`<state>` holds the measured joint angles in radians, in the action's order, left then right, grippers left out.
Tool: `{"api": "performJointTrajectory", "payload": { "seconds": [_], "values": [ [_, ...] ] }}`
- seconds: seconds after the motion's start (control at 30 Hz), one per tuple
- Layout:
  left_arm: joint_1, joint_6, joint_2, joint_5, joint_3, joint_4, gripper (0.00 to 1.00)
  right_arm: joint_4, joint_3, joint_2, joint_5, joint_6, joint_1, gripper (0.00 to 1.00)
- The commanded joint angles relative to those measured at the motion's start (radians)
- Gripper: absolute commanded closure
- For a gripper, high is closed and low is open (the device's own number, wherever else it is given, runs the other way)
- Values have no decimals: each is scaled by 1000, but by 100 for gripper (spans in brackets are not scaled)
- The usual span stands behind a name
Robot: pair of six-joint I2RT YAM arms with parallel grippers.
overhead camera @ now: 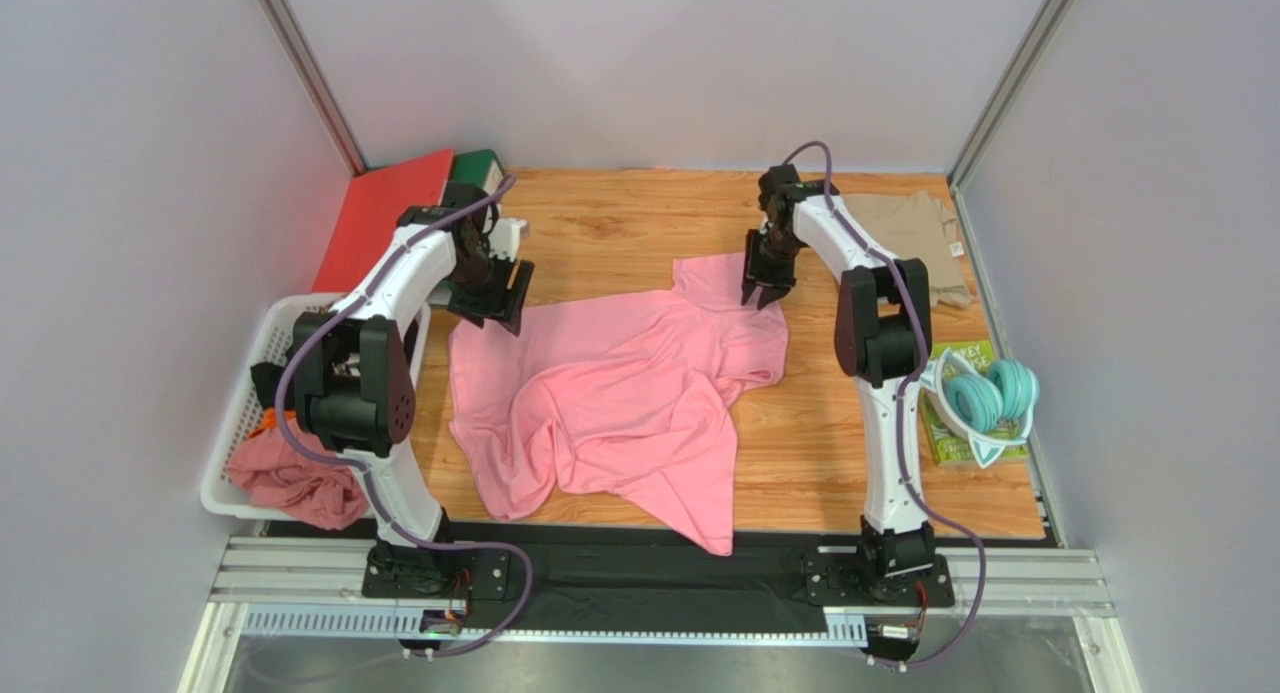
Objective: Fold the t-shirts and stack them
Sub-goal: Flatten out the tshirt
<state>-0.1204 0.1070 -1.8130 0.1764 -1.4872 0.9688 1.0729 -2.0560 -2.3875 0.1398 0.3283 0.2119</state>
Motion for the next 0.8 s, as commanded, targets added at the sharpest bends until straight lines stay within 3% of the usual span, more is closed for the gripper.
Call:
{"api": "performJointTrajectory", "payload": {
  "seconds": [0.0,0.33,0.77],
  "values": [
    [-1,8,21,9,27,-8,28,16,19,-1,-68,-11,-88,64],
    [-1,69,-35,-46,30,-28,28,7,-27,-56,3,5,-155,66],
    [-84,26,-250,6,-248,10,30,2,-26,-29,29,5,-123,69]
  ]
}}
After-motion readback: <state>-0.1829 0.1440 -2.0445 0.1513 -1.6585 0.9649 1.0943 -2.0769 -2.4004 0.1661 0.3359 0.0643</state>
